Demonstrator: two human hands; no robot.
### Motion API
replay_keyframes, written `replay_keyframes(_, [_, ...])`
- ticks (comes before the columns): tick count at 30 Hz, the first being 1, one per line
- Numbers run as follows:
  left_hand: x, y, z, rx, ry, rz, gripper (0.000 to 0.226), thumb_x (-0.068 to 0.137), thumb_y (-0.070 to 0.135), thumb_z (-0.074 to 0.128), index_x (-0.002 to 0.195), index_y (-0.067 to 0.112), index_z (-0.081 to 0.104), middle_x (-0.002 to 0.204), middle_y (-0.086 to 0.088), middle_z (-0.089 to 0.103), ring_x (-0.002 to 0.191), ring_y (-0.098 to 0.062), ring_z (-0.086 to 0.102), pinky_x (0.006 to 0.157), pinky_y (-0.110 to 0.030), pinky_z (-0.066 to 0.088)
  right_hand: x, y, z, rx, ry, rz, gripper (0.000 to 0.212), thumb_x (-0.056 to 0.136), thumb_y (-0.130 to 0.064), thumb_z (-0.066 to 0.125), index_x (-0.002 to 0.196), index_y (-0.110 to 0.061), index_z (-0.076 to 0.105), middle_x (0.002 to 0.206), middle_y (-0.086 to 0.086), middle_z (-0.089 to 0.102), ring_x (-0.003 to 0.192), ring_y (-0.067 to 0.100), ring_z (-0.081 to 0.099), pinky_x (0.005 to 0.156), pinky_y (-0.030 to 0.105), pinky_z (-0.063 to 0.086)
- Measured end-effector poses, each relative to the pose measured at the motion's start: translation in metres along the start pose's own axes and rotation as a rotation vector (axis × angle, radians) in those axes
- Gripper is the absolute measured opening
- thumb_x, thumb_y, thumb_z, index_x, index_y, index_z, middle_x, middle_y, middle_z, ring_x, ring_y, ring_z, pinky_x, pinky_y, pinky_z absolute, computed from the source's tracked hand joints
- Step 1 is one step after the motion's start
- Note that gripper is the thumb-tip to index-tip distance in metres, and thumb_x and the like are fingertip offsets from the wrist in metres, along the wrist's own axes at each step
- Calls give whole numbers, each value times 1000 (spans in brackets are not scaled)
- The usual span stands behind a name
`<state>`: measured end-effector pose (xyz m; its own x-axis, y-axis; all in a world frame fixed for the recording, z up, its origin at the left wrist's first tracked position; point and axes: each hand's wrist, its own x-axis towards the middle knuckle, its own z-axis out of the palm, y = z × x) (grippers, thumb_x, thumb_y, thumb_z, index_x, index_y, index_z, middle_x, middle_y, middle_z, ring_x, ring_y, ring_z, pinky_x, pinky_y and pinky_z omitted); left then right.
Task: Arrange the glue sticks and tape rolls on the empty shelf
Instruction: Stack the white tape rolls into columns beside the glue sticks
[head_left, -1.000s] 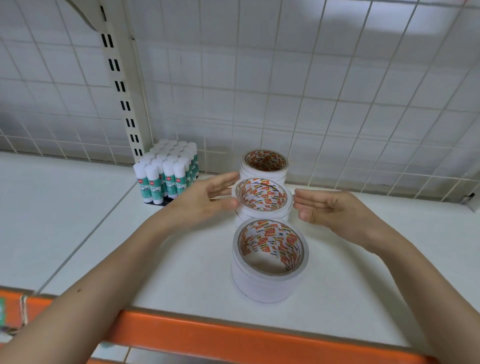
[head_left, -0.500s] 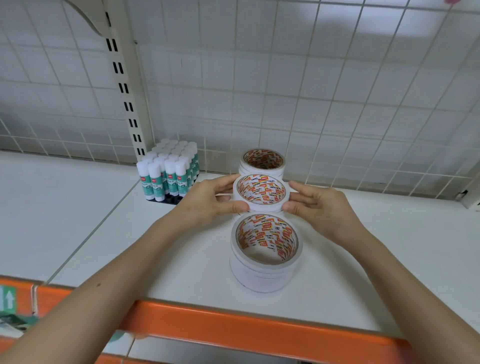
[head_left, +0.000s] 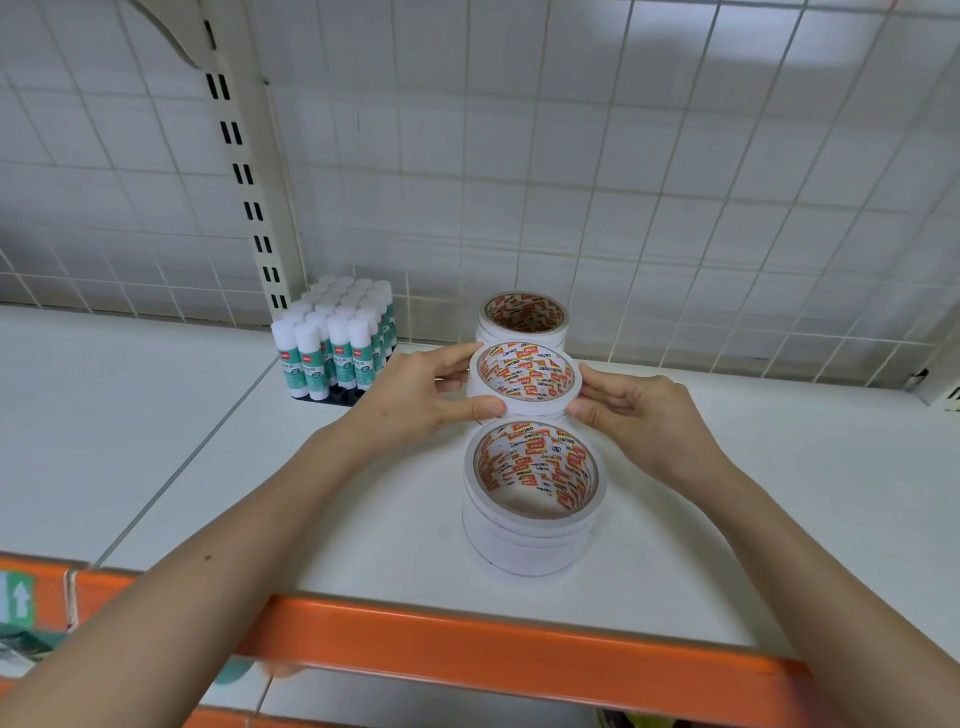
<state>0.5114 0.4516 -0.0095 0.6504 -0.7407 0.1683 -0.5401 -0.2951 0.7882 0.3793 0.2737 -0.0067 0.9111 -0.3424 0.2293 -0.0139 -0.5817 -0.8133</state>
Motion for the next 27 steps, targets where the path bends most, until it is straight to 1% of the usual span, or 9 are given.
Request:
replay_keyframes(4, [-2,2,-1,-20,-42,-11,75,60,48,68,130,35,46,120,15,59,111,-3,55,98,-19,43,-1,2,-1,33,-24,21,42,81,-15,66,121,-25,57,109,-14,63,85,-25,53,84,-5,36])
replay_keyframes(6, [-4,2,0,-19,-55,-10,64,66,44,67,123,50,38,115,27,55,110,0,52,97,-19,43,-2,2,-2,55,-48,51,45,81,-16,66,124,-24,56,116,-10,63,88,-23,54,83,-5,37])
replay_keyframes(8, [-7,1,-1,-32,-57,-18,57,74,38,66,116,54,32,110,36,50,107,3,52,95,-17,42,-5,0,-2,70,-44,90,46,80,-17,66,125,-22,54,121,-8,61,94,-14,56,85,0,39])
replay_keyframes(11, [-10,-8,-3,-36,-51,-26,68,69,48,59,133,34,42,129,18,53,113,-3,54,101,-25,42,-7,2,-5,32,-28,145,51,80,-21,67,128,-18,51,127,-4,58,106,-3,53,94,12,34])
replay_keyframes(14, [-7,-13,-7,18,26,-62,66,79,43,59,137,17,42,135,3,52,112,-3,53,104,-28,39,0,4,-9,-25,6,177,53,81,-25,66,131,-16,49,131,-2,55,119,3,50,93,11,30])
replay_keyframes(17, [0,-8,-12,37,40,-74,58,85,36,56,137,13,42,136,0,50,116,-6,51,103,-25,37,12,1,-11,-55,9,199,52,84,-23,63,133,-14,47,133,-1,53,122,5,48,88,8,29])
replay_keyframes(19, [4,-2,-16,5,56,-59,59,85,39,52,136,12,42,136,-2,50,120,-10,50,106,-29,37,21,-1,-12,-30,-9,205,52,85,-18,62,134,-12,45,134,2,52,122,7,47,90,10,30])
replay_keyframes(23, [10,0,-23,-4,68,-35,66,78,50,44,134,13,46,131,-1,55,114,-9,53,106,-33,40,35,1,-19,-34,-85,222,51,86,-13,61,133,-10,44,134,4,52,122,10,48,92,15,33])
replay_keyframes(27, [26,-7,-25,45,105,-60,46,92,31,49,133,11,46,132,-2,54,116,-12,53,102,-25,40,48,5,-25,-58,-45,216,48,85,-8,61,131,-7,47,132,8,54,120,12,51,90,11,33])
